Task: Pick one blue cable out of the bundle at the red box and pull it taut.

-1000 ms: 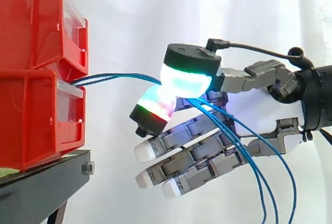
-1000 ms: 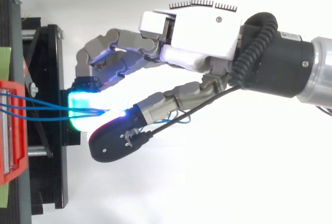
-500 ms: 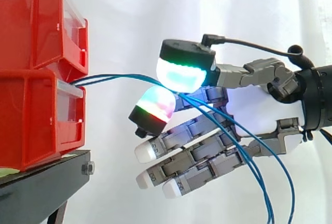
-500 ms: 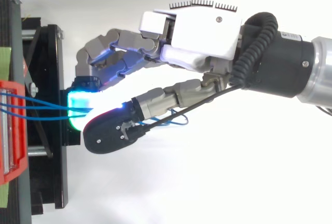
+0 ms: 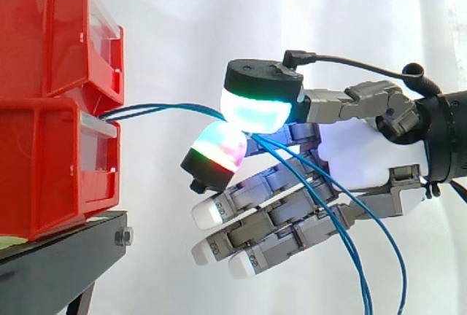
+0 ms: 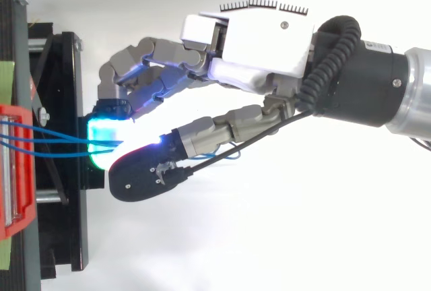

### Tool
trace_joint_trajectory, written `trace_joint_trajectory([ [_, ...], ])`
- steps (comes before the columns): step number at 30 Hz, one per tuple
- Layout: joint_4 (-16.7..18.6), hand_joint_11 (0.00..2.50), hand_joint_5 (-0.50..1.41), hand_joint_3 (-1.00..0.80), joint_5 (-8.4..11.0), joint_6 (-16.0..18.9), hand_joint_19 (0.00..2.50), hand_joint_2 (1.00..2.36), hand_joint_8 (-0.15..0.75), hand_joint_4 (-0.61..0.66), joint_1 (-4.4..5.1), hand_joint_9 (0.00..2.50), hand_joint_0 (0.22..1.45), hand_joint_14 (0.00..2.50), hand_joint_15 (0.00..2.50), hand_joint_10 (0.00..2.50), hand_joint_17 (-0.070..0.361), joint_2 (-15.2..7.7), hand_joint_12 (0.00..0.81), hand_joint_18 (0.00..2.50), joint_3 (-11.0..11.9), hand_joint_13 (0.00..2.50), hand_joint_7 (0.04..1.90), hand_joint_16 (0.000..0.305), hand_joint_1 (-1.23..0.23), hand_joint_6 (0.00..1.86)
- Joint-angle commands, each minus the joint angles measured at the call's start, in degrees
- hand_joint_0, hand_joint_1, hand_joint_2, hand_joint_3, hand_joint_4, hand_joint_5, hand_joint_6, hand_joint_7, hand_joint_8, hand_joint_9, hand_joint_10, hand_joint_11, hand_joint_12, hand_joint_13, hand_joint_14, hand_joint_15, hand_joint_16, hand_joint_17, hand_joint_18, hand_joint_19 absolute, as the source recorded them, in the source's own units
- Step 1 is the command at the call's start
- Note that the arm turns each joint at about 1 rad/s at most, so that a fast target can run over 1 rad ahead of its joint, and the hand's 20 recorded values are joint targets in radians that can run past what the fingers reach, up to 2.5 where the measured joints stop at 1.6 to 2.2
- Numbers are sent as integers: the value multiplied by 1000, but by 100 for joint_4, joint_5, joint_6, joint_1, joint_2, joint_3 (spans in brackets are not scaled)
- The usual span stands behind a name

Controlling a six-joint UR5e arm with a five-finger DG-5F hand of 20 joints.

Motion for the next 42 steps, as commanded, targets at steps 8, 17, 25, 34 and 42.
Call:
trace_joint_trajectory([
  [8, -35, 295, -133, -255, 0, 0, 175, 1019, 227, -408, 0, 771, 681, 2, 67, 8, 109, 0, 337, 391, 1, 330, 1119, 49, -942, 842],
  [17, -70, 292, -172, -500, 0, 9, 121, 1000, 222, -310, 0, 670, 768, 2, 44, 7, 110, 0, 335, 383, 18, 299, 1021, 49, -982, 879],
  [25, -70, 298, -166, -500, 0, 9, 169, 1000, 241, -174, 0, 658, 510, 1, 69, 7, 119, 0, 357, 360, 18, 276, 968, 53, -957, 860],
  [34, -70, 293, -150, -500, 0, 9, 177, 1000, 283, -112, 0, 688, 422, 3, 76, 6, 134, 0, 395, 363, 18, 274, 908, 60, -888, 839],
  [42, -70, 281, -140, -500, 0, 9, 200, 1000, 301, -108, 0, 708, 406, 2, 75, 5, 142, 0, 409, 354, 27, 274, 929, 63, -672, 815],
])
